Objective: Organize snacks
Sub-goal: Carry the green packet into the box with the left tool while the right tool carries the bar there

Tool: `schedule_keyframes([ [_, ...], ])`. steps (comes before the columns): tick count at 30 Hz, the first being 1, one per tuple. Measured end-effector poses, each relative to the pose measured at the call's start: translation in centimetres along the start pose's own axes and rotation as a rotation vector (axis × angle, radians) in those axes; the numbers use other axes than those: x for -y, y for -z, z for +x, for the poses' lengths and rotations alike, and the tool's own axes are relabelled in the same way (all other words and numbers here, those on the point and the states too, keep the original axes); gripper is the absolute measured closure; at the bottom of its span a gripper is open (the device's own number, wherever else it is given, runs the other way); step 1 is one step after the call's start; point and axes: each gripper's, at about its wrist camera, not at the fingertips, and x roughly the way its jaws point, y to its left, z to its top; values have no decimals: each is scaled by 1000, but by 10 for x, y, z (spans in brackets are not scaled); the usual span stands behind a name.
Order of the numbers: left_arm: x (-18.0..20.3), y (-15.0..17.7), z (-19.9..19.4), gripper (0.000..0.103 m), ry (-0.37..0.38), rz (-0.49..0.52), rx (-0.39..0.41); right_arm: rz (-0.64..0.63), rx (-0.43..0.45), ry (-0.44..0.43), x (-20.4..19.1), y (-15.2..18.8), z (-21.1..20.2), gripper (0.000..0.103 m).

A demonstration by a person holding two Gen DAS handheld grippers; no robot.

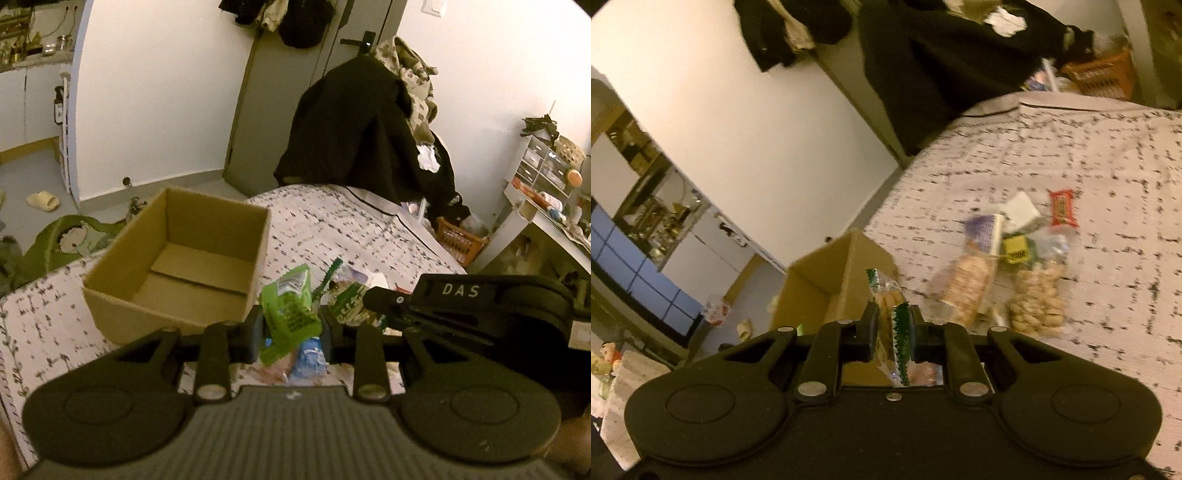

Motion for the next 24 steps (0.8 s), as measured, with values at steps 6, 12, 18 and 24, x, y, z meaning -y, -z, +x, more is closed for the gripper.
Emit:
schedule_keyframes([
  [6, -16, -12, -6, 74, -35, 5, 34, -41, 23, -70, -25, -2, 5, 86],
  [12, -33, -14, -7, 74, -96, 33, 59, -57, 5, -94, -45, 3, 24, 86],
  [18, -55, -16, -4, 74, -136, 4, 58, -99, -5, -122, -64, 9, 32, 86],
  [24, -71, -20, 10, 74, -135, -46, 35, -68, 10, -102, -62, 5, 29, 86],
])
